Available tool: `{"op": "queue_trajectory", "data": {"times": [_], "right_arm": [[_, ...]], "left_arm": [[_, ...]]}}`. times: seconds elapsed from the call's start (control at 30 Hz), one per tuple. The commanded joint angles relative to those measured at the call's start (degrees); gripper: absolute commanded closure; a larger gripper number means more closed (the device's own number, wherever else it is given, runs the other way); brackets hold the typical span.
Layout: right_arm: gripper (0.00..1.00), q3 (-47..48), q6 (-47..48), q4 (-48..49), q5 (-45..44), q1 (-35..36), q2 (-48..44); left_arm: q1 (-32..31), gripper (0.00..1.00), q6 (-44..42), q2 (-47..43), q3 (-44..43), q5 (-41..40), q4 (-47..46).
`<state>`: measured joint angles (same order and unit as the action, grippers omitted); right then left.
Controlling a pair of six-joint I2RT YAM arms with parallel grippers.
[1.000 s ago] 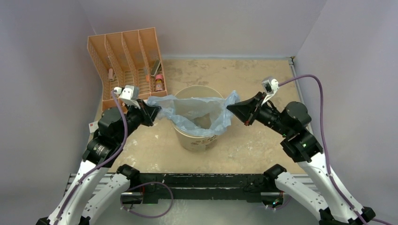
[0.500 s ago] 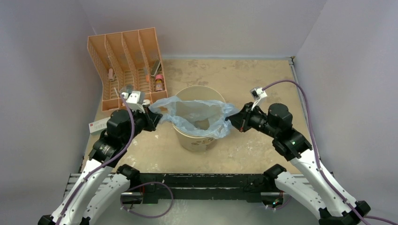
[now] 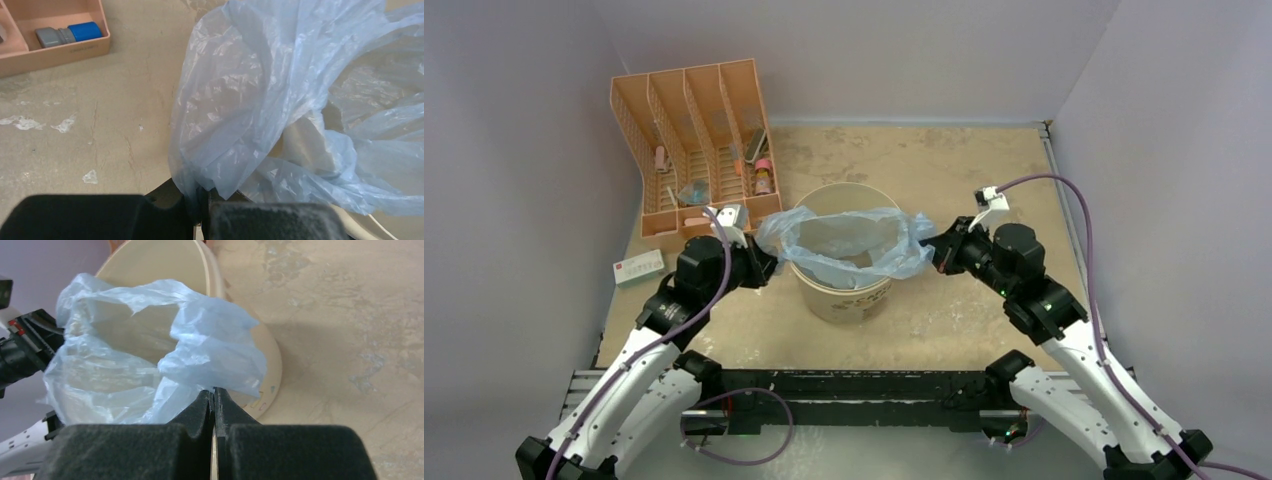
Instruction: Put the trash bags into the trash bin
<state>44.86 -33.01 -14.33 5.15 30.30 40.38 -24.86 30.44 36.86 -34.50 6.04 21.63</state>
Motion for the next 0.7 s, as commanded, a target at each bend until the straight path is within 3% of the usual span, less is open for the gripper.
{"op": "queue_trajectory", "data": {"times": [0.0, 0.4, 0.5, 0.6, 0.67], "right_arm": [[1.0, -2.3, -2.4, 1.1, -2.5, -0.1, 1.4], [0.99, -0.2, -4.6, -2.1, -2.6, -0.2, 10.4], [0.83, 4.2, -6.0, -7.8, -7.7, -0.1, 11.4], [0.56, 8.5, -6.5, -12.3, -13.2, -0.1, 10.3], [0.46, 10.3, -6.5, -14.2, -15.2, -0.1, 9.3]], "left_arm": [[0.3, 1.0, 1.7, 1.4, 2.0, 2.1, -5.2], [0.3, 1.0, 2.5, -0.4, 1.4, -0.5, -5.4], [0.3, 1.0, 1.9, -0.9, -0.4, -0.9, -3.5], [0.3, 1.0, 1.1, -1.8, -2.1, -2.2, -1.8], [0.3, 1.0, 0.7, -2.5, -3.0, -2.3, -1.3]]}}
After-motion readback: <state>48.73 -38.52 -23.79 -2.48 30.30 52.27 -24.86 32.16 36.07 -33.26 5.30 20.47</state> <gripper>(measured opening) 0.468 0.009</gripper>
